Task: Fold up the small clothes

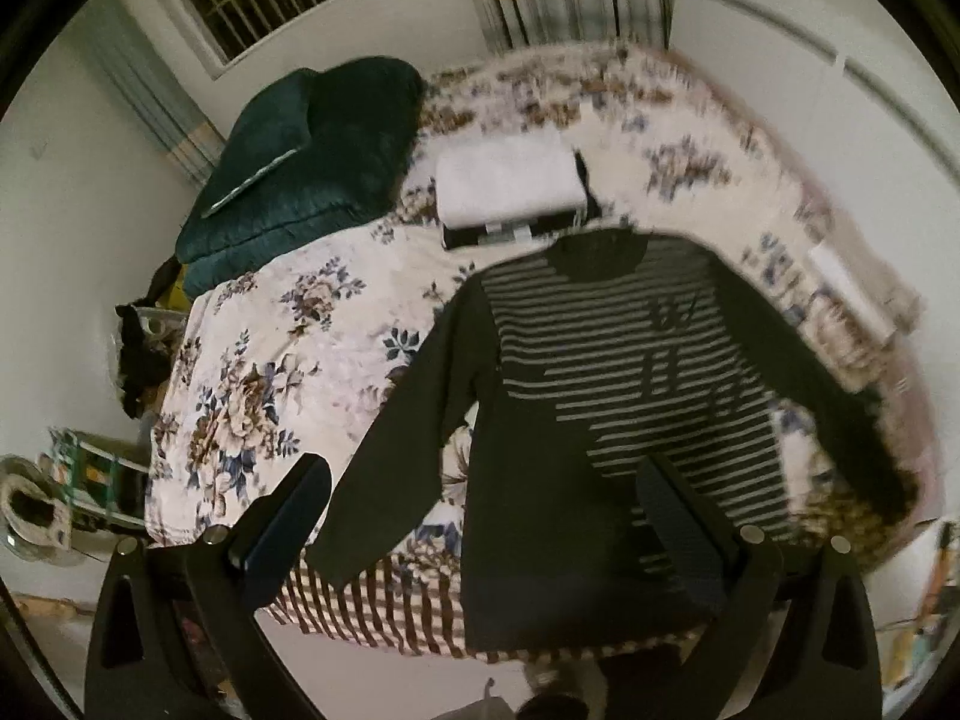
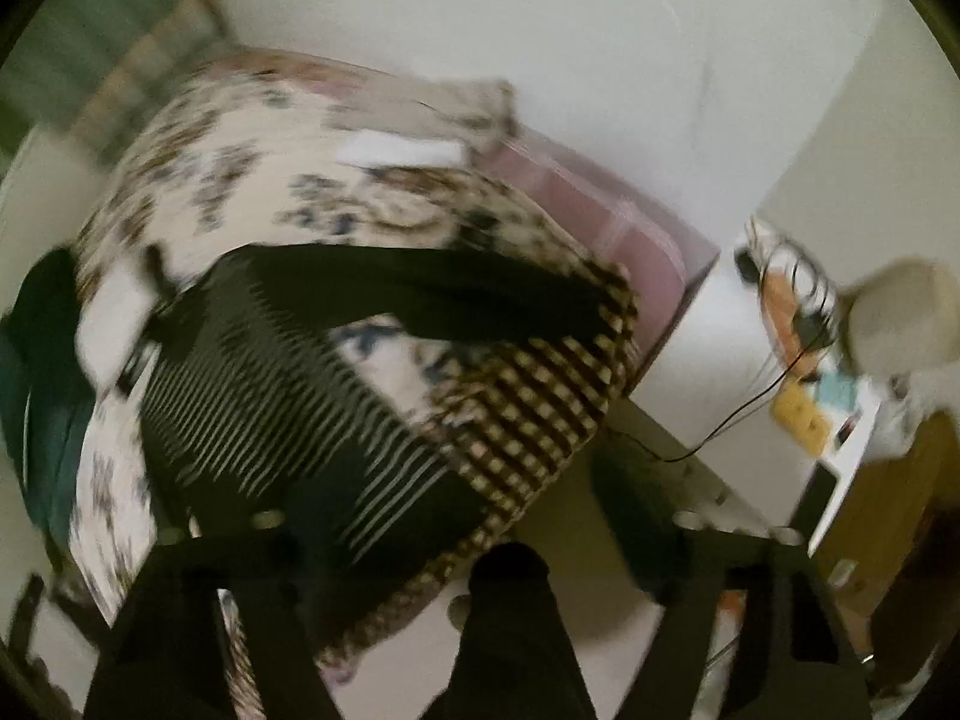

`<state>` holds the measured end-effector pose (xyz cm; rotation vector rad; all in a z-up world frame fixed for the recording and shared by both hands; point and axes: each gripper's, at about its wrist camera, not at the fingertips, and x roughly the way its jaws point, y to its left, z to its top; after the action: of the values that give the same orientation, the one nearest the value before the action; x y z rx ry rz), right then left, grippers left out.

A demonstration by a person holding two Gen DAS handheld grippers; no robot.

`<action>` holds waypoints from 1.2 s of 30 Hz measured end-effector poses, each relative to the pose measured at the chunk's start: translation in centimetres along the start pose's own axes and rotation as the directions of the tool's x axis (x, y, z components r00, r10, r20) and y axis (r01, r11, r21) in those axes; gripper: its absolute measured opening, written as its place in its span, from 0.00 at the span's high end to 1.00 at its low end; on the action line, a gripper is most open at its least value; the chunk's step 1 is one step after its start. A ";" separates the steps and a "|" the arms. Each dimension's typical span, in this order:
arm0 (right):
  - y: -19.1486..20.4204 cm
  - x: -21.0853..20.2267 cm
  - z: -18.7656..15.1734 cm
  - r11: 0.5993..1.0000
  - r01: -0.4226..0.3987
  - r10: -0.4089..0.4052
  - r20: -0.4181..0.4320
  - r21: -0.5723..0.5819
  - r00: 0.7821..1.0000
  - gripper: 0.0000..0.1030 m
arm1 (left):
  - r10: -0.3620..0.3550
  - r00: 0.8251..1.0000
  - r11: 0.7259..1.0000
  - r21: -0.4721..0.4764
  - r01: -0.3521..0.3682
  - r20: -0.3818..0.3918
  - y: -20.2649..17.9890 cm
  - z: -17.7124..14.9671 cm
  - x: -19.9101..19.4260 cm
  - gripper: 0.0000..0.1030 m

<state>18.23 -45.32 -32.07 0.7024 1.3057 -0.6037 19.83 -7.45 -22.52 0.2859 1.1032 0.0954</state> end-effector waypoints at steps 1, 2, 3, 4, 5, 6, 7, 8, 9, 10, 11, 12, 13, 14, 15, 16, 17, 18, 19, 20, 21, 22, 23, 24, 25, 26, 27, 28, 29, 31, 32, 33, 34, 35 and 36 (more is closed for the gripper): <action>-1.5 2.8 1.1 0.999 0.018 -0.017 -0.017 0.031 1.000 0.37 | 0.015 1.000 1.000 0.019 -0.015 -0.011 -1.0 0.2 1.6 0.00; -3.0 5.3 2.1 0.998 0.025 -0.024 -0.031 0.054 0.999 0.38 | 0.031 0.999 0.999 0.035 -0.030 -0.024 -2.1 0.3 3.3 0.00; -4.1 7.9 3.1 0.996 0.032 -0.028 -0.043 0.079 0.999 0.38 | 0.043 0.998 0.998 0.050 -0.042 -0.036 -3.1 0.4 5.1 0.00; -5.4 10.6 4.2 0.994 0.044 -0.039 -0.054 0.102 0.998 0.38 | 0.052 0.997 0.997 0.065 -0.048 -0.059 -4.2 0.3 7.0 0.00; -6.7 13.4 5.3 0.990 0.061 -0.054 -0.063 0.129 0.997 0.38 | 0.053 0.995 0.996 0.074 -0.047 -0.082 -4.8 0.3 8.4 0.00; -7.7 15.6 6.1 0.986 0.065 -0.055 -0.068 0.156 0.996 0.38 | 0.052 0.993 0.996 0.080 -0.043 -0.108 -5.6 0.3 10.2 0.00; -8.7 18.2 7.1 0.980 0.061 -0.047 -0.076 0.187 0.996 0.38 | 0.055 0.991 0.995 0.084 -0.044 -0.126 -6.1 0.2 11.5 0.00; -9.8 20.5 7.8 0.974 0.063 -0.045 -0.087 0.216 0.995 0.38 | 0.058 0.988 0.995 0.086 -0.046 -0.146 -6.8 0.1 13.0 0.00; -10.6 22.7 8.4 0.968 0.063 -0.040 -0.099 0.243 0.994 0.38 | 0.056 0.985 0.995 0.085 -0.043 -0.164 -7.5 0.0 14.5 0.00; -11.4 25.0 9.0 0.963 0.061 -0.031 -0.116 0.263 0.993 0.38 | 0.054 0.982 0.996 0.082 -0.039 -0.181 -8.1 -0.2 15.8 0.00; -11.8 26.7 9.3 0.958 0.070 -0.038 -0.119 0.277 0.992 0.38 | 0.052 0.979 0.996 0.078 -0.037 -0.199 -8.8 -0.3 17.2 0.00; -12.1 28.4 9.5 0.954 0.078 -0.039 -0.138 0.290 0.990 0.38 | 0.055 0.974 0.996 0.078 -0.038 -0.218 -9.5 -0.4 18.4 0.00; -12.2 29.8 9.8 0.951 0.068 -0.030 -0.129 0.300 0.991 0.38 | 0.049 0.970 0.997 0.073 -0.032 -0.240 -10.1 -0.6 19.7 0.00; -12.3 31.0 10.0 0.949 0.057 -0.017 -0.130 0.312 0.991 0.38 | 0.042 0.967 0.997 0.068 -0.026 -0.250 -10.6 -0.7 20.5 0.00; -12.2 32.0 10.0 0.948 0.056 -0.016 -0.131 0.312 0.991 0.38 | 0.033 0.965 0.998 0.064 -0.017 -0.260 -11.2 -0.7 21.4 0.00; -12.0 32.7 10.1 0.950 0.060 -0.019 -0.132 0.307 0.991 0.44 | 0.024 0.964 0.998 0.063 -0.007 -0.266 -11.7 -0.8 22.2 0.00; -11.8 33.2 10.2 0.953 0.051 -0.016 -0.119 0.299 0.993 0.69 | 0.011 0.963 0.998 0.065 0.007 -0.271 -12.3 -0.9 22.9 0.00; -11.5 33.6 10.3 0.959 0.054 -0.026 -0.104 0.279 0.994 0.83 | 0.003 0.962 0.997 0.070 0.017 -0.274 -12.9 -1.1 23.6 0.00; -11.2 34.0 10.3 0.963 0.084 -0.063 -0.090 0.256 0.994 0.98 | -0.004 0.961 0.997 0.075 0.026 -0.277 -13.5 -1.1 24.2 0.00; -11.1 34.0 10.3 0.963 0.100 -0.086 -0.065 0.249 0.994 1.00 | -0.011 0.960 0.996 0.079 0.034 -0.279 -13.9 -1.1 24.8 0.00; -11.2 33.8 10.3 0.961 0.108 -0.105 -0.028 0.254 0.994 1.00 | -0.017 0.959 0.996 0.081 0.041 -0.281 -14.4 -1.1 25.3 0.00; -11.4 33.3 10.3 0.957 0.120 -0.127 0.010 0.263 0.992 1.00 | -0.023 0.959 0.996 0.079 0.047 -0.283 -14.6 -1.1 25.7 0.00; -11.8 32.6 10.3 0.954 0.125 -0.142 0.043 0.272 0.989 1.00 | -0.028 0.959 0.996 0.075 0.052 -0.282 -14.6 -1.1 26.1 0.00; -12.1 32.1 10.3 0.952 0.124 -0.147 0.063 0.279 0.987 1.00 | -0.033 0.959 0.996 0.071 0.055 -0.282 -14.6 -1.1 26.4 0.00; -12.5 31.3 10.4 0.950 0.113 -0.146 0.093 0.293 0.985 1.00 | -0.036 0.959 0.996 0.067 0.057 -0.283 -14.5 -1.1 26.7 0.00; -12.9 30.9 10.4 0.948 0.088 -0.122 0.094 0.305 0.988 1.00 | -0.038 0.958 0.996 0.061 0.058 -0.285 -14.3 -1.1 26.9 0.00; -13.2 30.4 10.2 0.944 0.068 -0.102 0.088 0.324 0.991 1.00 | -0.039 0.958 0.997 0.052 0.056 -0.286 -14.0 -1.2 27.2 0.00; -13.4 29.8 10.2 0.937 0.061 -0.098 0.092 0.343 0.991 1.00 | -0.039 0.957 0.997 0.047 0.055 -0.288 -13.8 -1.3 27.3 0.00; -13.7 29.6 10.0 0.934 0.041 -0.079 0.092 0.354 0.993 1.00 | -0.040 0.956 0.998 0.043 0.055 -0.289 -13.5 -1.2 27.6 0.00; -14.2 29.3 9.1 0.919 -0.013 -0.004 0.041 0.393 0.999 0.94 | -0.036 0.956 0.998 0.043 0.051 -0.290 -13.1 -1.3 27.9 0.00; -14.7 30.4 8.8 0.900 -0.046 0.053 -0.003 0.433 0.999 0.74 | -0.030 0.957 0.998 0.049 0.046 -0.290 -13.0 -1.4 28.2 0.00; -14.7 31.1 8.4 0.883 -0.063 0.090 -0.037 0.465 0.995 0.62 | -0.025 0.956 0.998 0.055 0.043 -0.291 -12.9 -1.5 28.4 0.00; -15.0 32.0 7.8 0.856 -0.088 0.138 -0.060 0.509 0.989 0.48 | -0.020 0.956 0.997 0.059 0.039 -0.292 -12.8 -1.5 28.7 0.00; -15.1 32.7 7.2 0.831 -0.110 0.171 -0.062 0.545 0.983 0.48 | -0.016 0.956 0.998 0.060 0.035 -0.292 -12.7 -1.5 28.9 0.00; -15.0 33.8 6.7 0.803 -0.126 0.199 -0.063 0.583 0.978 0.48 | -0.014 0.957 0.998 0.060 0.032 -0.291 -12.5 -1.5 29.1 0.00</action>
<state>17.06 -60.49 -66.44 1.3601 1.1542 -0.8384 30.78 -12.86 -51.79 0.3237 1.4038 0.0827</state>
